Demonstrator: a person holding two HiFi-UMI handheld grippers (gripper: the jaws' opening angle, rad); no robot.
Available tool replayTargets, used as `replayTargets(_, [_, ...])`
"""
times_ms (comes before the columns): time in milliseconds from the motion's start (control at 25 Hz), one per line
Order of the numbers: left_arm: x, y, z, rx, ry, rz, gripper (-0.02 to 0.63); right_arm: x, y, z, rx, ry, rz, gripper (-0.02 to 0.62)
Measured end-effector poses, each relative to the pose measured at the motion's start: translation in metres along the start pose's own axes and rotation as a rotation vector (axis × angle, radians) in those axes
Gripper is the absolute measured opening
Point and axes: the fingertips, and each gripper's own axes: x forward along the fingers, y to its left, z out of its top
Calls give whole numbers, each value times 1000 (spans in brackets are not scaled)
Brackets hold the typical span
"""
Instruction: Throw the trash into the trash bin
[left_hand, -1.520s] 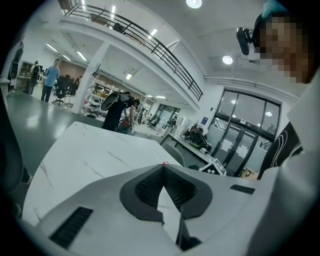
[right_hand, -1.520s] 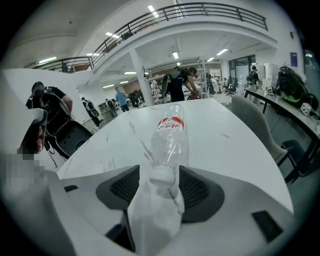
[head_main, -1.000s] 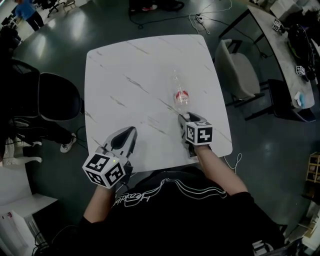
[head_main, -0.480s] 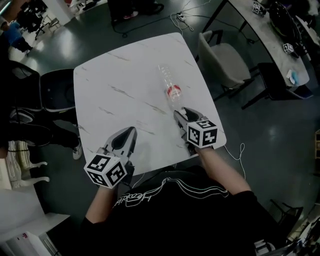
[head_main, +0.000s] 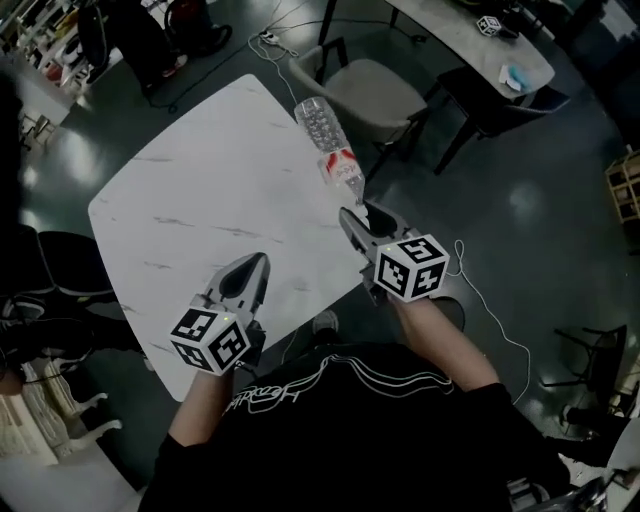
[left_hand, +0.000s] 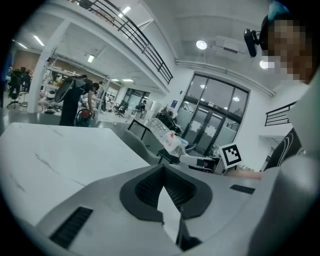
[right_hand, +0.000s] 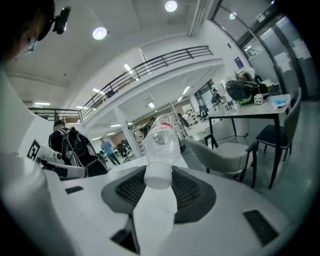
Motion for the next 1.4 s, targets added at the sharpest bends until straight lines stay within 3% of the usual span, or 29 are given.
replayTargets(360, [97,-140,-31,57,155,-295,6,-169,-108,4,94,-133,-292,179])
replayTargets(760, [167,-304,-109,137,325,-512,6,-367,-199,-61,228,-196,-568,178])
replayTargets(1120, [200,-379,-201,132,470,-549,6,-469,-259,-168,392,-127,-725,178])
replayTargets(1400, [218,-395,-265,125,540,-523,6,-495,-294,-276,514,4,-756,178])
